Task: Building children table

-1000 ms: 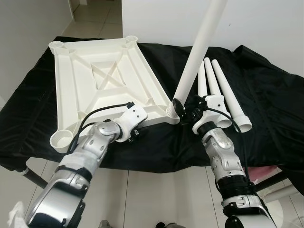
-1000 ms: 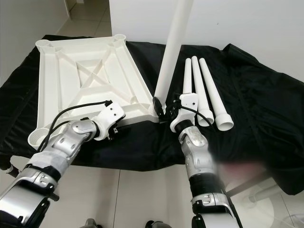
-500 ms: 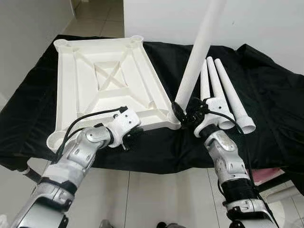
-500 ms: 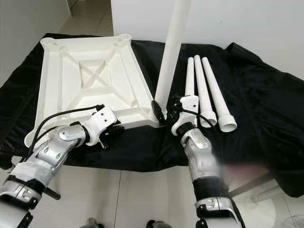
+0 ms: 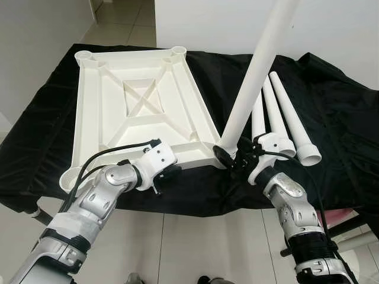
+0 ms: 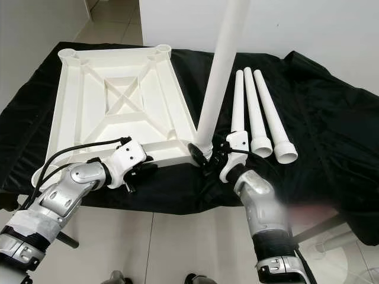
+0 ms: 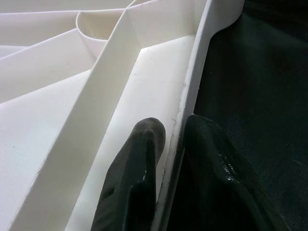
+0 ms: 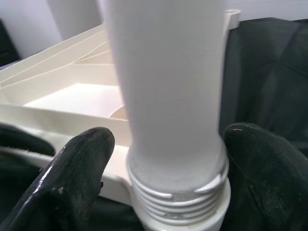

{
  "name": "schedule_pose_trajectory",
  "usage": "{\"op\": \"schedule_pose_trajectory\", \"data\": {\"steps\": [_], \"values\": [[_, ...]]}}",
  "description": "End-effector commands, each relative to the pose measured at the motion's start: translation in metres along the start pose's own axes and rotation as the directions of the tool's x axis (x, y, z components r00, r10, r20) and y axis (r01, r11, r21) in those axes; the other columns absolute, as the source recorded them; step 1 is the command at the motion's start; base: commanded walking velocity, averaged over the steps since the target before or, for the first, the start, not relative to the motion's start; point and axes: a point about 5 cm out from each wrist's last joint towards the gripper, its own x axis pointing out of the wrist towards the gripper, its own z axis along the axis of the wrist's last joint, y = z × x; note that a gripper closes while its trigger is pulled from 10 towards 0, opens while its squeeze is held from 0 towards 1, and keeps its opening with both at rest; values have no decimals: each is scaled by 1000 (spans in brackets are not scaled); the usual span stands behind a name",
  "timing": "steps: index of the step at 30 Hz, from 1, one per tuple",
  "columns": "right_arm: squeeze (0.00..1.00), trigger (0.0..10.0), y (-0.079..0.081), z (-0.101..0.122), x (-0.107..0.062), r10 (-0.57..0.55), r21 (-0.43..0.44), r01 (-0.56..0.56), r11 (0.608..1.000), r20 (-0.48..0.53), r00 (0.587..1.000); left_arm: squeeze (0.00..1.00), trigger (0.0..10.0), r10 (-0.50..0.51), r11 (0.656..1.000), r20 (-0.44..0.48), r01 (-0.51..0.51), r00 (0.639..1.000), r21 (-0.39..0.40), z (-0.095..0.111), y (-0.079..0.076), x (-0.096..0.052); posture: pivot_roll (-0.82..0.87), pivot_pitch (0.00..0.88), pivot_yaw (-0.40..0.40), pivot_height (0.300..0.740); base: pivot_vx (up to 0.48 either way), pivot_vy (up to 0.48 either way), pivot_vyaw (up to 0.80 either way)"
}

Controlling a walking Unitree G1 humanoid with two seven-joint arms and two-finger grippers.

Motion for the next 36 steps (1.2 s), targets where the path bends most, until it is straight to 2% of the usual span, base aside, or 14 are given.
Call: {"op": "schedule_pose_trajectory", "data": {"steps": [1, 5, 8, 10, 12, 13, 15, 18, 19, 20, 21, 28, 35, 36], "values": [[0, 10000, 2, -2, -2, 18, 1, -18, 1000, -14, 1000, 0, 10000, -295, 954, 17, 294, 955, 64, 11, -21, 4, -4, 97, -16, 740, 0, 0, 0], [0, 10000, -1, 3, 0, 55, -32, -56, 998, -19, 998, 0, 10000, -234, 972, 46, 232, 971, 49, 15, -18, 6, -4, 96, -19, 740, 0, 0, 0], [0, 10000, -7, 10, 4, 75, -67, -76, 995, -19, 997, 0, 10000, -143, 990, 108, 144, 984, -5, 24, -12, 7, 2, 95, -28, 740, 0, 0, 0], [0, 10000, -7, 10, 4, 75, -67, -76, 995, -19, 997, 0, 10000, -143, 990, 108, 144, 984, -5, 24, -12, 7, 2, 95, -28, 740, 0, 0, 0], [0, 10000, -10, 13, 7, 86, -80, -88, 993, -22, 996, 0, 10000, -95, 994, 151, 102, 984, -45, 29, -8, 7, 7, 95, -35, 740, 0, 0, 0], [0, 10000, -13, 16, 10, 96, -98, -98, 990, -27, 995, 1000, 10000, -54, 992, 196, 75, 979, -101, 34, -5, 6, 19, 95, -50, 740, 0, 0, 0], [0, 10000, -15, 18, 14, 108, -110, -111, 988, -34, 994, 1000, 10000, -39, 989, 218, 69, 975, -134, 36, -4, 5, 24, 96, -54, 740, 0, 0, 0], [0, 10000, -16, 20, 17, 116, -119, -120, 986, -39, 992, 1000, 10000, -14, 990, 213, 43, 977, -133, 36, -4, 5, 27, 97, -59, 740, 0, 0, 0], [0, 10000, -17, 21, 19, 122, -127, -126, 984, -42, 992, 408, 10000, -3, 991, 199, 29, 980, -131, 36, -3, 6, 27, 97, -59, 740, 0, 0, 0], [0, 10000, -17, 21, 19, 122, -127, -126, 984, -42, 992, 408, 10000, -3, 991, 199, 29, 980, -131, 36, -3, 6, 27, 97, -59, 740, 0, 0, 0], [0, 10000, -17, 21, 20, 131, -132, -136, 982, -46, 990, 0, 10000, -1, 992, 199, 26, 980, -122, 36, -3, 5, 33, 105, -67, 740, 0, 0, 0], [0, 10000, -19, 24, 25, 170, -167, -180, 970, -69, 983, 0, 10000, 69, 995, 164, -55, 984, -87, 38, 4, 1, 33, 107, -68, 740, 0, 0, 0], [0, 10000, -20, 25, 29, 182, -170, -191, 967, -68, 981, 0, 10000, 99, 987, 227, -67, 969, -144, 46, 5, -1, 34, 114, -70, 740, 0, 0, 0], [0, 1529, -19, 25, 31, 190, -168, -200, 965, -70, 979, 0, 10000, 108, 985, 240, -71, 965, -158, 48, 6, -3, 35, 117, -67, 740, 0, 0, 0]]}}
